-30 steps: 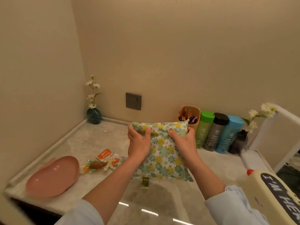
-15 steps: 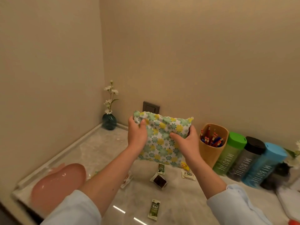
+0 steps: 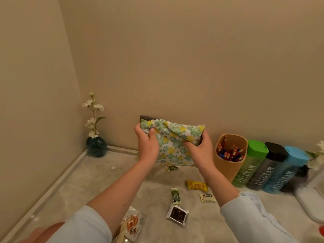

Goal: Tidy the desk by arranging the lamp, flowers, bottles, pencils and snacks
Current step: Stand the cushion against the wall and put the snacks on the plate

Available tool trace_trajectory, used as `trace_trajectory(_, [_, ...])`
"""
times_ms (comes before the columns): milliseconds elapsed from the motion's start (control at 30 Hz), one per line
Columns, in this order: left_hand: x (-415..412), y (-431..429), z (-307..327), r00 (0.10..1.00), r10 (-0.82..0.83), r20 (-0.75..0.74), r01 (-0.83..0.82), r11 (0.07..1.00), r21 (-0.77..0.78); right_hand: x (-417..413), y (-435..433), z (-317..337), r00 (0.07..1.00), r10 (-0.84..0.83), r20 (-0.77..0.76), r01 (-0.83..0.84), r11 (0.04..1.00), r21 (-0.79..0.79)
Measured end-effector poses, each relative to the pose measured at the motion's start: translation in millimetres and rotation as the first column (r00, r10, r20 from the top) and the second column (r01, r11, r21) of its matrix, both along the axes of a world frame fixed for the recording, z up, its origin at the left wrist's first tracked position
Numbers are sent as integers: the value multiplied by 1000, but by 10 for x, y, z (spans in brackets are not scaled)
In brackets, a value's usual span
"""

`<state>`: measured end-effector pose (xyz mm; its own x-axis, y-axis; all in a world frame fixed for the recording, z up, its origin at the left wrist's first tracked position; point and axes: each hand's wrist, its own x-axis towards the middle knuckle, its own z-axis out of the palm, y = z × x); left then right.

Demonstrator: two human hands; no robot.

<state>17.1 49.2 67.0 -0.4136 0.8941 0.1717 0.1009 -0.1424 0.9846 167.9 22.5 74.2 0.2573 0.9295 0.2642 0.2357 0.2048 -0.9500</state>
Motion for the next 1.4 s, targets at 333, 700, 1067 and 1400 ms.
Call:
trace_trajectory(333, [-115,341,-357,980,121,159,-118,993,-25,-48,287,-744,986,51,156,41,843,-536])
trace_trajectory(700, [-71,487,-485,975,107,194,-108,994,-7,-41,305,-1306,459,597,658,28,731,-682])
trace_trajectory(1067, [234,381,-446,974,40,221,-41,999,-1,108,-12,-1124,448,749,488,85,508,-857])
trace_trajectory(1400, [500,387,-440,952,-22,307,40,998,-55,329,-102,-628,788,133,601,235,837,-494])
